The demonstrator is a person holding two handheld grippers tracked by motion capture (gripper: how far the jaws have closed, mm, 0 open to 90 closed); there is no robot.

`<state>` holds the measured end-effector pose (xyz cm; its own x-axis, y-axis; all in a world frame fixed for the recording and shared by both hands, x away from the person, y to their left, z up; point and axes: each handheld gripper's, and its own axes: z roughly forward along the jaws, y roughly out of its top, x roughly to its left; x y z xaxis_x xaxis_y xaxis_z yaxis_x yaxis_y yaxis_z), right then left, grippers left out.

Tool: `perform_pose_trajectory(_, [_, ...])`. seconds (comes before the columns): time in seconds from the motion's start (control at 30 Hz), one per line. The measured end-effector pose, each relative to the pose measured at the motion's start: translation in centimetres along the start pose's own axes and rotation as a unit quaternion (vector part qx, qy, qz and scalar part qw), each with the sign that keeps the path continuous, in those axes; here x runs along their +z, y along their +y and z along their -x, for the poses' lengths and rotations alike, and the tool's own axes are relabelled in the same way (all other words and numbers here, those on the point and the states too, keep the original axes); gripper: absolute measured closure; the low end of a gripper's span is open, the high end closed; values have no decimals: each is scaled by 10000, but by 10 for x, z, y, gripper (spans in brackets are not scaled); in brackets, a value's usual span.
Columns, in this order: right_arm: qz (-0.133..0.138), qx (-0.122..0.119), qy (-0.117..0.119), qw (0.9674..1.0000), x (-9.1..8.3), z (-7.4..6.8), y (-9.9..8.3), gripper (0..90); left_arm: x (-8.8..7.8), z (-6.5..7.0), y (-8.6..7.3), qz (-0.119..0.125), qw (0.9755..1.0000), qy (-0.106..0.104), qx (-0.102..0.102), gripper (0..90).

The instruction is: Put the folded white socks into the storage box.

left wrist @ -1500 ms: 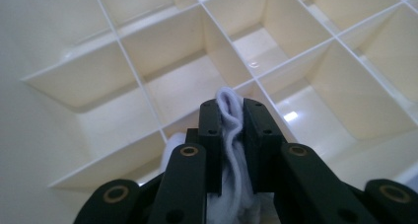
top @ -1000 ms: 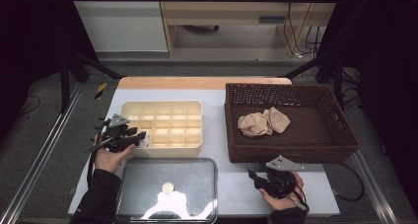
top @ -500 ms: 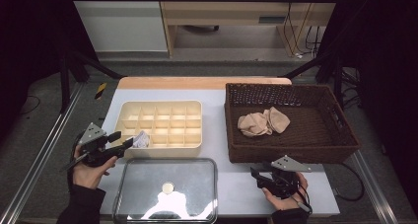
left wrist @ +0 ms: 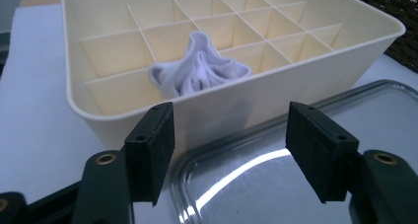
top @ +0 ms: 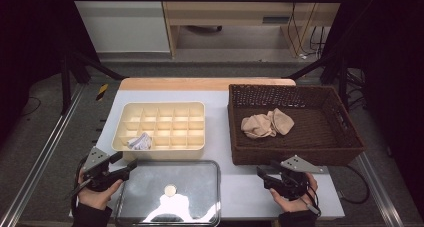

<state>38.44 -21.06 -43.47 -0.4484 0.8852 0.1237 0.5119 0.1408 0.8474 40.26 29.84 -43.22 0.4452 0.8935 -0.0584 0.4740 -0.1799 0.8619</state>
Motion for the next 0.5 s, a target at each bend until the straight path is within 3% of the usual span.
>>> perform_pose_trajectory(0.23, [199, 19, -54, 9998, -11, 2, 12, 393, 4, 4, -14, -134, 9999, -67, -43, 305])
perform_pose_trajectory(0.5, [425, 59, -63, 9991, -16, 1, 29, 377, 8, 4, -27, -314, 9995, 21, -58, 289])
